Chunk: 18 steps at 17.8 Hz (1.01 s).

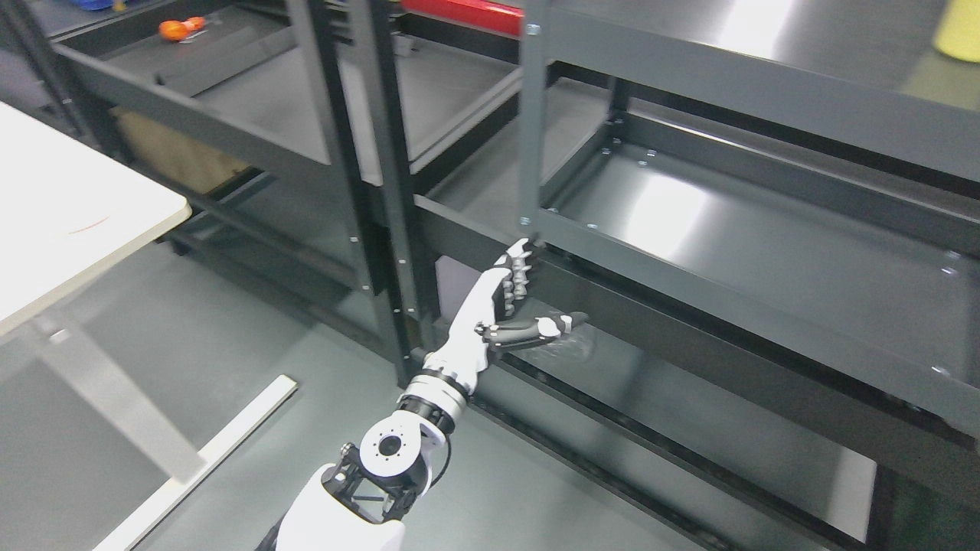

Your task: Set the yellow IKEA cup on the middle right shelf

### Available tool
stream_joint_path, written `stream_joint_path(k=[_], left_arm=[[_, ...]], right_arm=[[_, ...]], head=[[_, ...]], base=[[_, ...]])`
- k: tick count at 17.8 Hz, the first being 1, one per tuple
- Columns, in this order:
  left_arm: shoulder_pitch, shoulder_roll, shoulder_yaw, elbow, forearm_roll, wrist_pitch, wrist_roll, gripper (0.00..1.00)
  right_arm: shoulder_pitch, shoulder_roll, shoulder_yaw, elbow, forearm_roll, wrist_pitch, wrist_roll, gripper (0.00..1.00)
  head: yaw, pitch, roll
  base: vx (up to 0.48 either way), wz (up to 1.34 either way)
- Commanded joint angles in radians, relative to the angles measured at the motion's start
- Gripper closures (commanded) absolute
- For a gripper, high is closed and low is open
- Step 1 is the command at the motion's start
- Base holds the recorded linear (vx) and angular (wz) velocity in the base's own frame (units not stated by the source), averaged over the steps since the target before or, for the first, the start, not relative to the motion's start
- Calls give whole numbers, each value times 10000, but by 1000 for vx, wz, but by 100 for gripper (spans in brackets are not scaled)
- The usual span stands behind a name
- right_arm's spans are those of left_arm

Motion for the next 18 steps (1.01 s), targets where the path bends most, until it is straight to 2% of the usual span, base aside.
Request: stream_joint_path(k=[1,5,8,10,13,18], left_arm=[[1023,18,2043,347,-448,59,442,1],[1025,18,1647,331,-448,-79,181,1],[994,18,865,347,-448,-859,105,2],[948,18,648,347,-448,-1351,-582,3],[933,18,816,393,-448,-1537,-2193,4],[810,18,1703,500,-448,-1491,-2320,1]], right_arm=[[108,-175,169,-1,-245,51,-2148,1],[108,-175,169,-1,-245,51,-2148,1],[108,-175,169,-1,-245,51,-2148,1],[108,-175,169,-1,-245,51,-2148,1],[108,-175,169,-1,-245,51,-2148,1],[108,-175,169,-1,-245,51,-2148,1]], head=[[0,0,0],[0,0,0],[0,1,0],[0,1,0],[0,1,0],[0,1,0]], base=[[26,518],[55,506],[49,331],[10,44],[-15,-195],[-87,-613]])
